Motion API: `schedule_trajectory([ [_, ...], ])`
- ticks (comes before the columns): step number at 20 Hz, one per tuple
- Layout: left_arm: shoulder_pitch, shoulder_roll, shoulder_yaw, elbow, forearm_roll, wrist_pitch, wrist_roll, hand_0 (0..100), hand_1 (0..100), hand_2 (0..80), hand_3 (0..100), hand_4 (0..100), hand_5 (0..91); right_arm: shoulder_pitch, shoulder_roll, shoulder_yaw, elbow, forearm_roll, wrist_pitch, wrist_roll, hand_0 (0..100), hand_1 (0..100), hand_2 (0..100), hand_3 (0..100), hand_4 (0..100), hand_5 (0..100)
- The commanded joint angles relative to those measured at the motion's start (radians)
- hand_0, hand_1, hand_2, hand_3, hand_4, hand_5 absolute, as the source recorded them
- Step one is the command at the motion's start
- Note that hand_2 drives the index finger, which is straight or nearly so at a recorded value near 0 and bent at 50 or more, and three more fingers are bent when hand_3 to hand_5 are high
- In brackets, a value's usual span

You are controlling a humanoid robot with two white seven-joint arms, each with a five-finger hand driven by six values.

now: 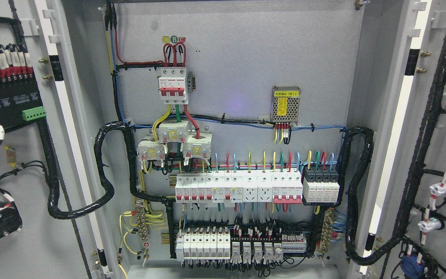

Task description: Open door with both hands

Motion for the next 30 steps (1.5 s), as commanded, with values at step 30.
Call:
schedule_trajectory([
  [30,-0.154,0.071,0.028,0.256,0.000,0.029,0.003,0,0,0.0,0,3,0.0,0.023,-0.008,0.044,-0.074,-0.006,-0.036,0.015,11,0,0,0,0,0],
])
